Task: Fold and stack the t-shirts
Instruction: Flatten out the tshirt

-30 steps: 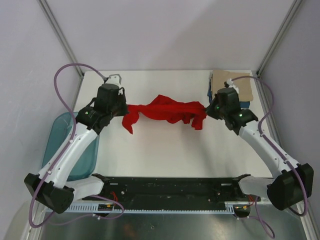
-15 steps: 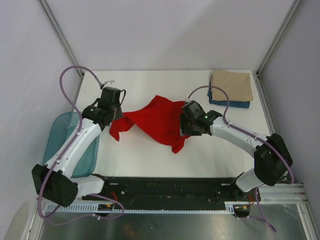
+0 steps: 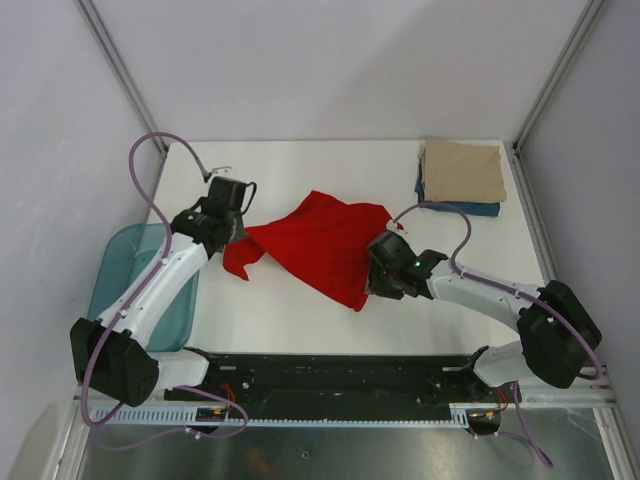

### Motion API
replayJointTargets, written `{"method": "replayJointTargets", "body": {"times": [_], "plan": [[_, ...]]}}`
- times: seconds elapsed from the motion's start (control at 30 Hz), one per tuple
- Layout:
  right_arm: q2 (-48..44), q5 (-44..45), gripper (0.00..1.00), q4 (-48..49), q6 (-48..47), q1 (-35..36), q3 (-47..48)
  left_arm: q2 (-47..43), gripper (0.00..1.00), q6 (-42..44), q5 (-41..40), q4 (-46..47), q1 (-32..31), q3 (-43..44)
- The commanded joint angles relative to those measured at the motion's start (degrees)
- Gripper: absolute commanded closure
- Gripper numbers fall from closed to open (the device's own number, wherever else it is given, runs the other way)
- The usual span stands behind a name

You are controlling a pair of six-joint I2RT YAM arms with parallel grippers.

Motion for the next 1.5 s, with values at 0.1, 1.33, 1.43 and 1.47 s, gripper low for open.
{"method": "replayJointTargets", "body": {"times": [0.1, 1.33, 1.43, 1.47], "plan": [[4.4, 2.7, 0.51, 5.4, 6.8, 4.5, -0.1, -0.6, 1.00, -1.2, -1.6, 1.1, 0.3, 0.6], [-36.2, 24.9, 1.00, -36.1, 0.6, 5.1, 32.4, -46.1, 1.00, -9.2, 17.8, -2.4, 0.2, 7.9], [-33.5, 26.0, 1.00, -35.8, -2.6, 5.2, 37.0, -46.1, 1.00, -10.3, 17.0, -2.7, 0.2, 9.3], [-32.2, 26.7, 1.00, -35.5, -3.9, 5.1, 38.4, -45.5, 1.00, -10.5, 16.2, -2.7, 0.2, 9.6]]}}
